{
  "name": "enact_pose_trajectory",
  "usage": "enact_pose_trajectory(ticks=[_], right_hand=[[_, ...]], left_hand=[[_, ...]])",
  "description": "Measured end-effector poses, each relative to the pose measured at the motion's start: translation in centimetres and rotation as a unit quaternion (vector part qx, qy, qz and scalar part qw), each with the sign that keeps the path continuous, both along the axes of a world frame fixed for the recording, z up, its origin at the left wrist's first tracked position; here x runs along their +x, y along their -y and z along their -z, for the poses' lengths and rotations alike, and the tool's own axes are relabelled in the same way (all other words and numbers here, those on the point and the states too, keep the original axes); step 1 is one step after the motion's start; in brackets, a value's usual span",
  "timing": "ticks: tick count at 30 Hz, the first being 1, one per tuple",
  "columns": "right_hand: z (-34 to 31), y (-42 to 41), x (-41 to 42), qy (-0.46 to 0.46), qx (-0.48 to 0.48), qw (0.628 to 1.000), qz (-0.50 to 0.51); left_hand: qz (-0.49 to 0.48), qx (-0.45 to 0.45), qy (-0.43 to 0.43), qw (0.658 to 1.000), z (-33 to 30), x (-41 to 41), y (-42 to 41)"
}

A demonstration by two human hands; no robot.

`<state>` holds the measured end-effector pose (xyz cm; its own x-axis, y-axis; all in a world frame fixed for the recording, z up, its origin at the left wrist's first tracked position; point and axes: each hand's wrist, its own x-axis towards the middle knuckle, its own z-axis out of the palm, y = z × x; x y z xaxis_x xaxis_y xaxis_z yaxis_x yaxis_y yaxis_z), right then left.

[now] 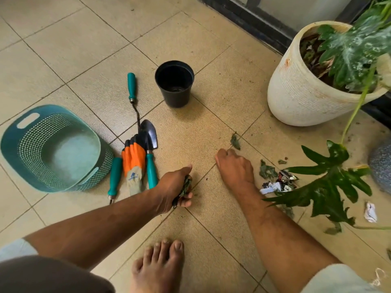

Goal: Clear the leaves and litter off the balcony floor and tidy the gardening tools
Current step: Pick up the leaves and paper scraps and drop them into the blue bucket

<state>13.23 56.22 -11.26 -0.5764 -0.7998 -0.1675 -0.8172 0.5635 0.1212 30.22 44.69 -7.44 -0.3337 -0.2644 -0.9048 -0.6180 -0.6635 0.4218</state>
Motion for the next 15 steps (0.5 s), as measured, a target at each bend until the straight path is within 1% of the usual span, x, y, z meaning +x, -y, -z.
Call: enact_pose_trajectory(ticks=[2,3,4,5,6,7,8,9,10,11,12,13,14,15], right_hand=[[-0.7,0.0,1.0,0.045,-0.046,0.998,0.023],[-1.2,0.2,1.6,0.096,-0.089,0.989,0.062],[-1.7,0.4,2.2,0.170,-0.139,0.969,0.116],[-2.5,0.8,2.8,0.265,-0.196,0.925,0.188],[-3.2,1.1,3.5,0.357,-0.249,0.859,0.270],[-4.1,1.4,4.4,0.435,-0.282,0.784,0.342],[-4.8,1.5,5.4,0.492,-0.296,0.718,0.392],[-5.2,1.6,6.4,0.530,-0.304,0.673,0.418],[-5.1,1.6,7.4,0.548,-0.312,0.648,0.425],[-5.1,1.8,8.4,0.539,-0.320,0.657,0.418],[-4.8,1.9,9.2,0.492,-0.320,0.706,0.395],[-4.4,1.9,9.8,0.427,-0.311,0.769,0.360],[-4.2,1.9,10.3,0.356,-0.293,0.822,0.334],[-4.0,1.8,10.7,0.299,-0.274,0.856,0.321]], left_hand=[[-0.002,0.005,0.002,1.000,-0.4,-0.1,-0.2],[-0.003,0.004,0.003,1.000,-0.4,-0.2,-0.3],[-0.007,0.005,0.005,1.000,-0.4,-0.2,-0.5],[-0.012,0.008,0.005,1.000,-0.6,-0.2,-0.6],[-0.014,0.007,0.005,1.000,-0.8,-0.3,-0.7],[-0.009,0.006,0.002,1.000,-0.6,-0.4,-0.7],[-0.007,0.006,-0.001,1.000,-0.6,-0.5,-0.6],[0.005,0.001,0.001,1.000,-0.8,-0.5,-0.6],[0.020,0.001,0.002,1.000,-0.9,-0.4,-0.9],[0.032,-0.008,-0.002,0.999,-0.7,-0.2,-1.4],[0.046,-0.020,-0.004,0.999,-0.7,-0.2,-1.7],[0.049,-0.027,-0.014,0.998,-1.1,-0.4,-1.7],[0.058,-0.018,-0.041,0.997,-1.2,-0.1,-2.1],[0.081,0.004,-0.089,0.993,-1.4,-0.1,-2.1]])
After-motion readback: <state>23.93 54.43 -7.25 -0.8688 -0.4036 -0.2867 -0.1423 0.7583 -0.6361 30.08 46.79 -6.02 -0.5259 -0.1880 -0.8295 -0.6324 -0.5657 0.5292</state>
